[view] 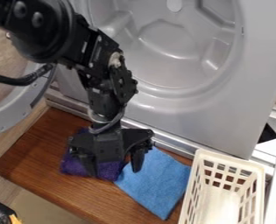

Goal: Lift the blue cloth into the laundry tub

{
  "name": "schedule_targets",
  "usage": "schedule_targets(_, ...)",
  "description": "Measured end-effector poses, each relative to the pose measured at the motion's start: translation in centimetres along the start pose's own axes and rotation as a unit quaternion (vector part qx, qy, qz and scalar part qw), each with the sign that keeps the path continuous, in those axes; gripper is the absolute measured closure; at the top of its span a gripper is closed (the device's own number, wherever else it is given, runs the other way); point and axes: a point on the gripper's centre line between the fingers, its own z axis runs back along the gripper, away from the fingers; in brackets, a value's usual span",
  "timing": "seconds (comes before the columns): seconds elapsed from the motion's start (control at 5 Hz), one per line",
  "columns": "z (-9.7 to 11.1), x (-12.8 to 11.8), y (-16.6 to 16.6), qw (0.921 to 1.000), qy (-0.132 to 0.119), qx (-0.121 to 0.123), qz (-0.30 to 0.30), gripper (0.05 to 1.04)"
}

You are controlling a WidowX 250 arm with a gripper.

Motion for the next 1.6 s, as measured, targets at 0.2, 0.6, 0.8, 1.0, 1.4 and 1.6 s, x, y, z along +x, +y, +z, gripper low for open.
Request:
schedule_targets(0.2, -0.4, 0.2, -0.2, 0.9999, -0.009, -0.006, 0.003, 0.084)
schedule_targets(0.6, -3.8, -1.3, 2.0, 0.9998, 0.008, 0.016, 0.012, 0.084)
schedule_targets(0.8, -5.8, -2.2, 3.2, 0.9997, 0.019, 0.014, 0.007, 0.084)
schedule_targets(1.0, -8.5, -2.8, 4.0, 0.9998, 0.005, 0.014, 0.01, 0.084)
schedule_targets(1.4, -11.2, -3.7, 5.1, 1.0, -0.003, 0.009, 0.002, 0.127)
schedule_targets(1.6, -11.2, -3.6, 5.3, 0.9999, 0.011, -0.005, -0.005, 0.355)
